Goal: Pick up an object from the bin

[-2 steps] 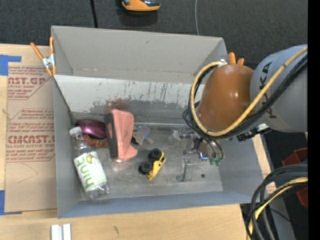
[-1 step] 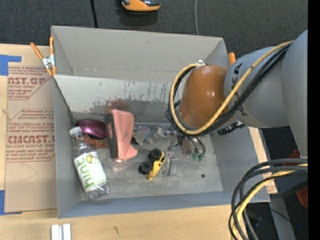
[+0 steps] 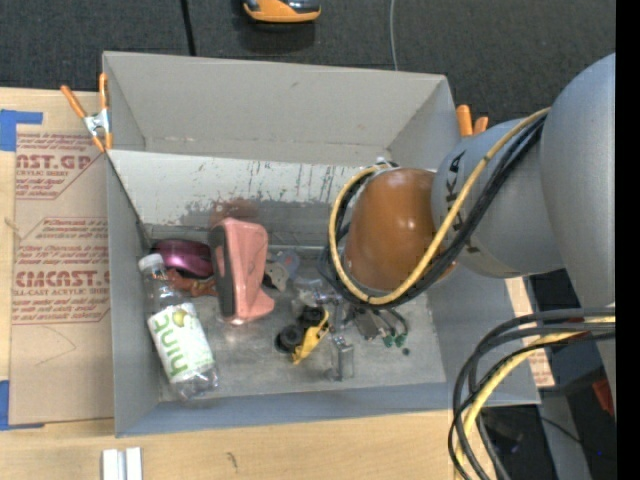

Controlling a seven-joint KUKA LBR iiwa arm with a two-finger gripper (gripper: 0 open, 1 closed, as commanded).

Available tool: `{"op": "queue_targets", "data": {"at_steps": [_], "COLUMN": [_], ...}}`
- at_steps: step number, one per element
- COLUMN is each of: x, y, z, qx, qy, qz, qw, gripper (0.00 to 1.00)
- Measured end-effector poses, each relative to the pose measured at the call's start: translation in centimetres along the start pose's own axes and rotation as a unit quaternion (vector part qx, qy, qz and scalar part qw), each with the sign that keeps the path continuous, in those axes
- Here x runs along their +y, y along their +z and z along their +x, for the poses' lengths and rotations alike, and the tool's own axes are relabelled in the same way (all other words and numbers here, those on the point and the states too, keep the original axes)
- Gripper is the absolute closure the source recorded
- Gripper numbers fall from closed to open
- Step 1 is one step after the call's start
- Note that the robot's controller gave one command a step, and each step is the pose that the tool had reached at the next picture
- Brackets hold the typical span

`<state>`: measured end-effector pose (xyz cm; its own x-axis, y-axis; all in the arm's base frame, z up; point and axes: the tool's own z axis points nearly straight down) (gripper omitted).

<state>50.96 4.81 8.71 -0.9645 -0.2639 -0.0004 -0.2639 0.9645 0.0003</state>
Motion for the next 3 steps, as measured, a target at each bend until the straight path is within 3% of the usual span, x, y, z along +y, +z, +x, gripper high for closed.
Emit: {"op": "queue_targets", "data": {"at_steps": [1, 2, 3], "x": [1.7, 1.7, 1.5], "y": [1.6, 1.6, 1.8], "z": [-3.3, -3.3, -6.0], "qx": [-0.0029, -0.0029, 0.0122], "qy": [-0.078, -0.078, -0.074], "qz": [0.0, 0.0, 0.0], "qw": [0.9969, 0.9969, 0.9972], "gripper": [1.0, 1.0, 1.0]}}
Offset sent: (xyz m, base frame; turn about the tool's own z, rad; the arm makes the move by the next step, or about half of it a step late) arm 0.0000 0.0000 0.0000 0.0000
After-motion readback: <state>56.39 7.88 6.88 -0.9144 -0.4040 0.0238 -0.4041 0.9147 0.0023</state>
